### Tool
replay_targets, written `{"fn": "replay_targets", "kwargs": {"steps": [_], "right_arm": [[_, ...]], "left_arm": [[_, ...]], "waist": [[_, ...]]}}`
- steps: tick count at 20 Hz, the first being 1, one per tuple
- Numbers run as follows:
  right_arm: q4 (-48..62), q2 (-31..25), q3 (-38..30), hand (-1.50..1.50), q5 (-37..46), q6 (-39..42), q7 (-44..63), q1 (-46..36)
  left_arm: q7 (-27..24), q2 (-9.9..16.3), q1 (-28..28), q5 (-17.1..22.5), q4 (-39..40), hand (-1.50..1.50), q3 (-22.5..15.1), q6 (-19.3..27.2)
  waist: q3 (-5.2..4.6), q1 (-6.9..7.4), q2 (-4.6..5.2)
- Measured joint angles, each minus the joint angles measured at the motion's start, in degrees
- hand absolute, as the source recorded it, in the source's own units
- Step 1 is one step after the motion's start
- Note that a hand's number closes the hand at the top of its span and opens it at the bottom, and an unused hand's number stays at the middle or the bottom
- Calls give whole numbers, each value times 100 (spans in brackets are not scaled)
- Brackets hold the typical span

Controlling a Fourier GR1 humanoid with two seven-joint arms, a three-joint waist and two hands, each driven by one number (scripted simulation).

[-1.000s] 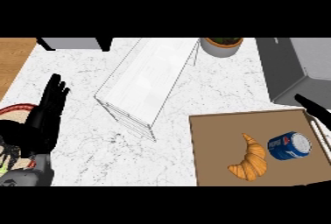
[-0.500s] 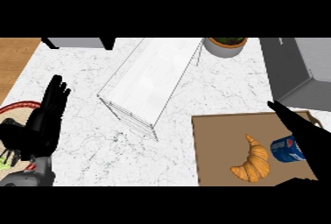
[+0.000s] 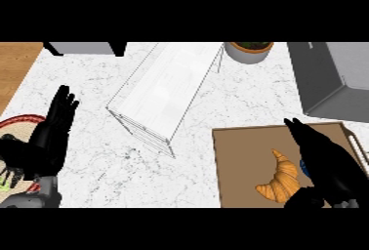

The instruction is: Pick the croissant from the tray and place it in the tiered shelf

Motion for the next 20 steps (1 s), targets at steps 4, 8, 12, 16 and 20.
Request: {"fn": "replay_targets", "kwargs": {"steps": [4,8,12,16,20], "right_arm": [[164,222,73,-150,354,-31,-76,216],[431,510,35,-150,638,-2,-217,306],[605,635,-128,-150,830,61,-422,525],[686,804,-171,-150,1130,72,-567,857],[878,1093,-312,-150,1460,122,-778,986]], "left_arm": [[69,-53,3,-73,-47,0,25,42],[141,-89,83,-93,-190,0,67,2],[202,-87,18,-122,-193,0,148,-85],[278,-93,-144,-122,-111,0,298,-143],[348,-154,-106,-189,-222,0,353,-216]], "waist": [[5,-44,-7],[7,-51,-8],[8,-66,-8],[9,-79,-8],[10,-73,-8]]}}
